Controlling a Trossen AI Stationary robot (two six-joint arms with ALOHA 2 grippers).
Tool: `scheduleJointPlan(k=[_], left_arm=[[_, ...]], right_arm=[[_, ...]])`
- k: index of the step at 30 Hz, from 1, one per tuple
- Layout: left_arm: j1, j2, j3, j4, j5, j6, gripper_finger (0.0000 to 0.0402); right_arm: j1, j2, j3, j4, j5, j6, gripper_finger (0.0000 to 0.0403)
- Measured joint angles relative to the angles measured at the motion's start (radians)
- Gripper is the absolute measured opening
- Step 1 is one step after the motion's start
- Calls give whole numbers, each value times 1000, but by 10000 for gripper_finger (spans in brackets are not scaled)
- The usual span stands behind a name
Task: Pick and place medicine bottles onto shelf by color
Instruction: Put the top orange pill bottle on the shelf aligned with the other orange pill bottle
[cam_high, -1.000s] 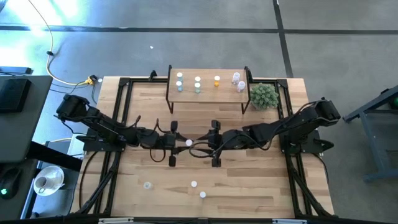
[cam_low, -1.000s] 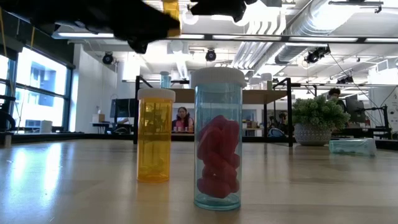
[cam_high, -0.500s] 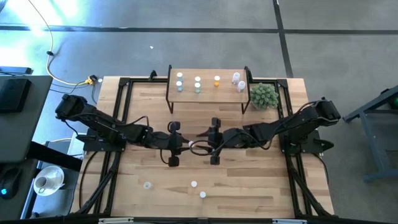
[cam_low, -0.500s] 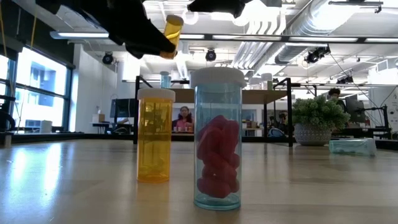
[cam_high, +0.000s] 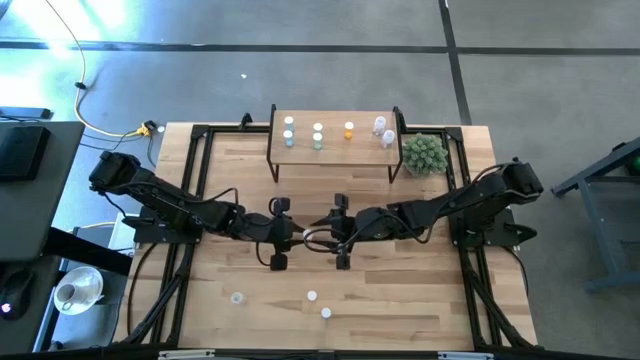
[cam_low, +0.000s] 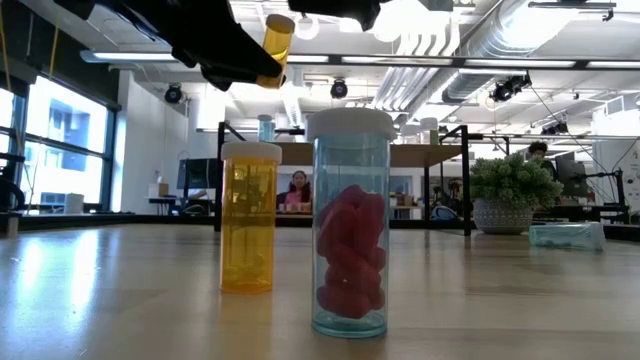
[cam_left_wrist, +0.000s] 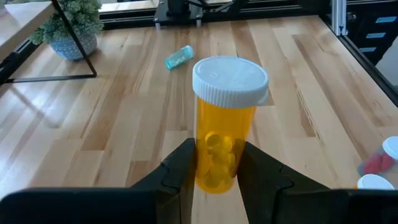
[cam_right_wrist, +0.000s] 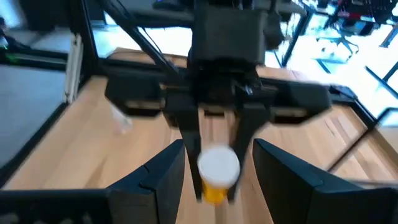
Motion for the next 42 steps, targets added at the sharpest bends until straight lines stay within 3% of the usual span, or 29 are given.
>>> scheduleJointPlan(k=[24, 42], left_arm=[[0, 1, 0, 35, -1, 1, 90], [1, 0, 0, 37, -77, 0, 90]], right_arm=[[-57, 60, 0, 61, -84, 44, 181], [-57, 60, 0, 45, -82, 48, 181]])
